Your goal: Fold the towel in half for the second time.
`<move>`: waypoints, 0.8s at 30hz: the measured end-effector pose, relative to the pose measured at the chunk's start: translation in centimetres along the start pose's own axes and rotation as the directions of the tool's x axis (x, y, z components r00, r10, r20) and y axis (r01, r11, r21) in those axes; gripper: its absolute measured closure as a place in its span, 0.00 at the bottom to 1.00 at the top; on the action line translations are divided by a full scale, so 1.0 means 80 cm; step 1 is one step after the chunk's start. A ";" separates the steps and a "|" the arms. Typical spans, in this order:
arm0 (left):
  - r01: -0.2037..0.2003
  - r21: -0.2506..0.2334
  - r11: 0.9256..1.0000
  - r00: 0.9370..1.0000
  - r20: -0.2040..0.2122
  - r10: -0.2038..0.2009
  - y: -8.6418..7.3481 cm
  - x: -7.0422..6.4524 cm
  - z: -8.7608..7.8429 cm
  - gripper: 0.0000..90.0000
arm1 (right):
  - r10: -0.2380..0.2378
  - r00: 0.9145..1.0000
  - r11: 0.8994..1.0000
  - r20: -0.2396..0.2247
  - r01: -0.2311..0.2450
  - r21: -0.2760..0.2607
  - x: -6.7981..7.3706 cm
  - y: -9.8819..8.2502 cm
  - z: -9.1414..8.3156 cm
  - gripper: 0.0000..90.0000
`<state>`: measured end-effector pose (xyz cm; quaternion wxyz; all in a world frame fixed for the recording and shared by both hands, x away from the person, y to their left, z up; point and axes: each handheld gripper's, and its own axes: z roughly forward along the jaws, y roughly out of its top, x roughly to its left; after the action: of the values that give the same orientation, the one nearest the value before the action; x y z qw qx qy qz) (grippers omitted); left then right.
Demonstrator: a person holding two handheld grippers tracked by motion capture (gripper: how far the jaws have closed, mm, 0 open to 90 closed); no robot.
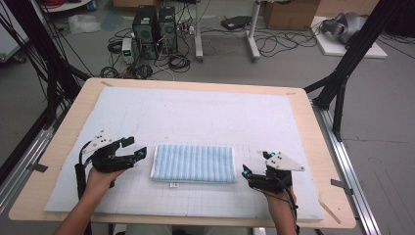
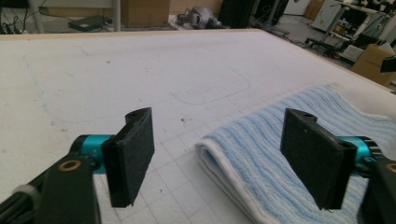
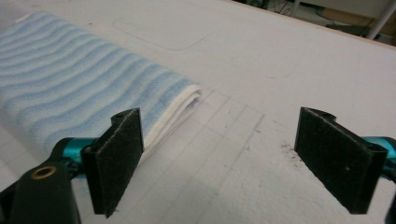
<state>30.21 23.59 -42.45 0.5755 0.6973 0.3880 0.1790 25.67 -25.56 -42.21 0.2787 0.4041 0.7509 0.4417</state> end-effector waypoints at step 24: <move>-0.046 -0.055 0.997 0.999 -0.004 0.046 0.000 -0.001 -0.017 0.22 | 0.038 0.997 0.999 0.064 -0.037 -0.015 -0.015 -0.003 -0.019 0.13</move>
<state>29.23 24.46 -42.03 0.5898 0.6897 0.3674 0.2037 25.07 -27.30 -41.63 0.2970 0.4302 0.7309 0.4386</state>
